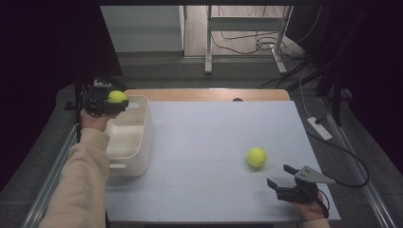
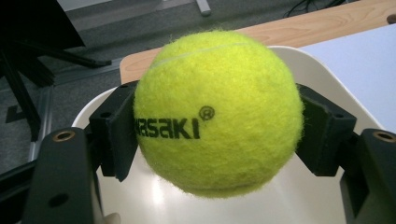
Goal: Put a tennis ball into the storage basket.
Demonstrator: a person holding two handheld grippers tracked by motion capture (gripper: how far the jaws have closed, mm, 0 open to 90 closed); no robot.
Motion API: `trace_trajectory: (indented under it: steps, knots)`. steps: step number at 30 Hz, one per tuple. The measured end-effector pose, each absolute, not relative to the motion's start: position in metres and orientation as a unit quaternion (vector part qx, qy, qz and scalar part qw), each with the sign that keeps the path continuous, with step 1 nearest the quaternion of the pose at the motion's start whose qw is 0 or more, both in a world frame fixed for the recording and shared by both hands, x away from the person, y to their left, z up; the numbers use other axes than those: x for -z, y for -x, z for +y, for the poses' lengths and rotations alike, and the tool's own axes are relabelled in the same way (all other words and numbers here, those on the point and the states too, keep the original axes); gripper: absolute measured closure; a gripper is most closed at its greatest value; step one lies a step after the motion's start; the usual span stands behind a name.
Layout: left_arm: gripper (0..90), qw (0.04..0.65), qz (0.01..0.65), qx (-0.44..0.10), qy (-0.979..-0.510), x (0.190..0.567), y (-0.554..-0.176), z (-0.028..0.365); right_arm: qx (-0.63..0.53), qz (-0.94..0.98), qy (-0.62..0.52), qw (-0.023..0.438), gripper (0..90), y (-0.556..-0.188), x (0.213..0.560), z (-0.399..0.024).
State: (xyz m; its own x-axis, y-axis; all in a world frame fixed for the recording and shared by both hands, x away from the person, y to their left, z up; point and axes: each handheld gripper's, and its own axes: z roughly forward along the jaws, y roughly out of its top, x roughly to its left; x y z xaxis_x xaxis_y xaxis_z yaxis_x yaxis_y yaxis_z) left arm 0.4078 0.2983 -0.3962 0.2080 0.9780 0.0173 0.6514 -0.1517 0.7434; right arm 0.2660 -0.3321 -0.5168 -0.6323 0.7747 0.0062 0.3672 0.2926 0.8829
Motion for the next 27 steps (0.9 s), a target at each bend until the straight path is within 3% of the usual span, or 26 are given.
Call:
trace_trajectory:
  steps: [9, 11, 15, 27]
  knots:
    - [25.2, 0.310, 0.582, -0.270, -0.702, 0.395, -0.406, 0.301, -0.468, 0.773, -0.368, 0.217, 12.6, -0.266, 0.517, -0.332]
    - [19.6, 0.315, 0.590, -0.280, -0.689, 0.393, -0.405, 0.302, -0.469, 0.773, -0.368, 0.217, 12.6, -0.266, 0.517, -0.332]
    - [10.2, 0.337, 0.601, -0.283, -0.667, 0.387, -0.401, 0.304, -0.469, 0.773, -0.368, 0.217, 12.7, -0.266, 0.516, -0.333]
    - [5.4, 0.433, 0.546, -0.244, -0.674, 0.375, -0.380, 0.294, -0.468, 0.772, -0.370, 0.220, 12.6, -0.265, 0.516, -0.333]
